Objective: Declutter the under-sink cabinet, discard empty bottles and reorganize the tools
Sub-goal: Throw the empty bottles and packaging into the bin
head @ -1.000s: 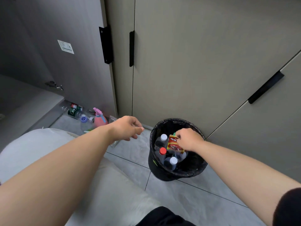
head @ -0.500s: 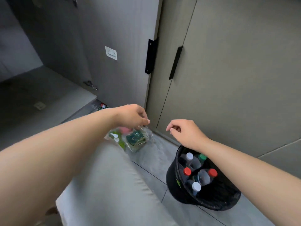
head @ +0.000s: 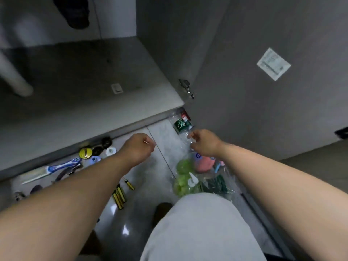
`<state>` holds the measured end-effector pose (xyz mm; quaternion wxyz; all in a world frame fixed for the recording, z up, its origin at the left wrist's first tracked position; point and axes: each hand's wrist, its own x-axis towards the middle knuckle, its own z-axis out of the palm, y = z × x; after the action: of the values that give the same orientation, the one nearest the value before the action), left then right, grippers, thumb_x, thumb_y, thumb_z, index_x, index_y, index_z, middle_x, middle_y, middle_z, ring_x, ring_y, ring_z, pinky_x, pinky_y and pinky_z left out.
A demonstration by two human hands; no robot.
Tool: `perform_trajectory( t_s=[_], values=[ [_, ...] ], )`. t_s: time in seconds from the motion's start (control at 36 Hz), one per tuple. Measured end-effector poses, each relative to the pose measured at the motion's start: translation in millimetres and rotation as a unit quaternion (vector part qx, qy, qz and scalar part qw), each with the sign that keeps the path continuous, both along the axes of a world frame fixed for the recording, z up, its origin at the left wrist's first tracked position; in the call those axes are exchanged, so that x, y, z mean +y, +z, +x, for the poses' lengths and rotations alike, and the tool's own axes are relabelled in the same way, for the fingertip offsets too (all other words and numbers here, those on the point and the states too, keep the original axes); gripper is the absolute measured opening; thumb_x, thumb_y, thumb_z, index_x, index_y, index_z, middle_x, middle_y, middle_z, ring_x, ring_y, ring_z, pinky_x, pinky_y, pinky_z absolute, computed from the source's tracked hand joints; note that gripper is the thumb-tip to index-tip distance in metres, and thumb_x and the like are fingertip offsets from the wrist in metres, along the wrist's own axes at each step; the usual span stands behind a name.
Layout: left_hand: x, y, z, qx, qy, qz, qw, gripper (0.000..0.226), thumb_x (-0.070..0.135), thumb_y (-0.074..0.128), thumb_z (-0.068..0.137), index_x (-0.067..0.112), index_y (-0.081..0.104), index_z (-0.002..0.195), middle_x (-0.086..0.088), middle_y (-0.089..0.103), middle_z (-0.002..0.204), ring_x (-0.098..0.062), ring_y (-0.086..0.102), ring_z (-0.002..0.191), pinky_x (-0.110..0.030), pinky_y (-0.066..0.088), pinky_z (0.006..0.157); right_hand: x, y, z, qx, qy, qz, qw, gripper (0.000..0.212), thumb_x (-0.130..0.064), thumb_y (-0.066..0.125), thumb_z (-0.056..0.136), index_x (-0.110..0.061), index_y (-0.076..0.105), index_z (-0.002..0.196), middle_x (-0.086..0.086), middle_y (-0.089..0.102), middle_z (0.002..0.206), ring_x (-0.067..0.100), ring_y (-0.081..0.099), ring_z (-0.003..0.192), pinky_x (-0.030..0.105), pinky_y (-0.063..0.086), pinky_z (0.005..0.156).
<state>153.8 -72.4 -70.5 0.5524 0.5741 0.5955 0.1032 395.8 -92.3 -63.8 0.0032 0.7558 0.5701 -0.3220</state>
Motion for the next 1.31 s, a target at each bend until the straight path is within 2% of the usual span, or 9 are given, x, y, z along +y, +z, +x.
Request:
perform_trajectory(
  t_s=[0.14, 0.33, 0.47, 0.56, 0.67, 0.78, 1.0, 1.11, 1.31],
  values=[
    [22.9, -45.9, -7.9, -0.134, 0.197, -0.158, 0.958, 0.016, 0.013, 0.057, 0.102, 0.004, 0.067, 0.11, -0.018, 0.07, 0.113, -0.027, 0.065, 0.093, -0.029, 0.05, 0.068, 81.6, -83.6, -4.2, -0.069, -0.047, -0.085, 0.993, 0.061, -0.019, 0.064, 0.091, -0.004, 0.04, 0.145, 0.019, 0.052, 0.141, 0.035, 0.054, 0.126, 0.033, 0.047, 0.101],
    [37.3, -103.5, -19.9, -0.223, 0.288, -0.258, 0.895, 0.012, 0.02, 0.063, 0.099, 0.011, 0.068, 0.106, -0.012, 0.073, 0.109, -0.026, 0.07, 0.098, -0.041, 0.053, 0.096, 134.6, -167.6, -6.7, -0.182, -0.077, -0.164, 0.966, 0.081, -0.048, 0.052, 0.099, 0.002, 0.021, 0.156, 0.02, 0.027, 0.161, 0.035, 0.031, 0.147, 0.04, 0.031, 0.119],
    [38.2, -127.4, -24.2, -0.245, 0.279, -0.282, 0.885, 0.023, 0.023, 0.063, 0.099, 0.012, 0.067, 0.12, -0.01, 0.072, 0.118, -0.024, 0.07, 0.107, -0.038, 0.055, 0.092, 123.5, -180.8, -31.7, -0.037, -0.196, -0.195, 0.96, 0.071, -0.039, 0.079, 0.082, -0.005, 0.045, 0.135, 0.018, 0.064, 0.12, 0.032, 0.066, 0.105, 0.036, 0.055, 0.081],
    [39.7, -134.4, -21.1, -0.227, 0.252, -0.281, 0.898, 0.025, 0.029, 0.066, 0.097, 0.02, 0.065, 0.12, -0.007, 0.067, 0.126, -0.023, 0.064, 0.115, -0.04, 0.053, 0.099, 112.1, -168.0, -58.2, 0.062, -0.243, -0.244, 0.937, 0.051, -0.037, 0.075, 0.084, -0.006, 0.056, 0.12, 0.01, 0.065, 0.086, 0.02, 0.063, 0.064, 0.022, 0.05, 0.049],
    [46.8, -138.0, -12.4, -0.202, 0.218, -0.285, 0.911, 0.057, 0.05, 0.073, 0.086, 0.027, 0.056, 0.135, 0.0, 0.066, 0.128, -0.02, 0.062, 0.116, -0.048, 0.051, 0.101, 93.3, -137.7, -88.8, 0.214, -0.202, -0.347, 0.89, 0.039, -0.04, 0.071, 0.09, -0.01, 0.062, 0.114, 0.013, 0.064, 0.097, 0.028, 0.071, 0.089, 0.031, 0.059, 0.076],
    [50.0, -138.3, -2.8, -0.237, 0.251, -0.312, 0.885, 0.056, 0.049, 0.079, 0.082, 0.022, 0.063, 0.128, -0.008, 0.077, 0.108, -0.029, 0.074, 0.098, -0.044, 0.059, 0.078, 86.9, -111.4, -91.3, 0.259, -0.101, -0.396, 0.875, 0.039, -0.028, 0.067, 0.096, -0.006, 0.061, 0.127, 0.011, 0.066, 0.105, 0.025, 0.069, 0.096, 0.035, 0.06, 0.086],
    [29.7, -144.3, -1.0, -0.259, 0.345, -0.3, 0.851, 0.057, 0.038, 0.087, 0.076, 0.018, 0.062, 0.124, -0.015, 0.073, 0.109, -0.031, 0.074, 0.093, -0.05, 0.061, 0.082, 105.5, -112.9, -46.1, -0.046, -0.027, -0.187, 0.981, 0.068, -0.048, 0.059, 0.096, -0.016, 0.038, 0.152, 0.016, 0.04, 0.154, 0.036, 0.042, 0.138, 0.048, 0.039, 0.114],
    [26.2, -147.6, -3.8, -0.24, 0.36, -0.28, 0.857, 0.059, 0.038, 0.085, 0.078, 0.017, 0.059, 0.128, -0.016, 0.072, 0.112, -0.03, 0.073, 0.093, -0.055, 0.059, 0.088, 105.6, -139.3, -23.9, -0.192, -0.063, -0.162, 0.966, 0.089, -0.044, 0.057, 0.095, -0.018, 0.002, 0.161, 0.02, 0.004, 0.165, 0.039, 0.011, 0.152, 0.051, 0.024, 0.121],
    [38.6, -156.6, -4.7, -0.239, 0.342, -0.265, 0.87, 0.049, 0.042, 0.082, 0.08, 0.019, 0.064, 0.12, -0.013, 0.076, 0.104, -0.031, 0.075, 0.091, -0.054, 0.059, 0.089, 128.0, -176.3, -20.8, -0.226, -0.204, -0.1, 0.947, 0.095, -0.038, 0.067, 0.088, -0.014, 0.007, 0.157, 0.02, 0.025, 0.154, 0.036, 0.03, 0.141, 0.045, 0.029, 0.115]
  ],
)
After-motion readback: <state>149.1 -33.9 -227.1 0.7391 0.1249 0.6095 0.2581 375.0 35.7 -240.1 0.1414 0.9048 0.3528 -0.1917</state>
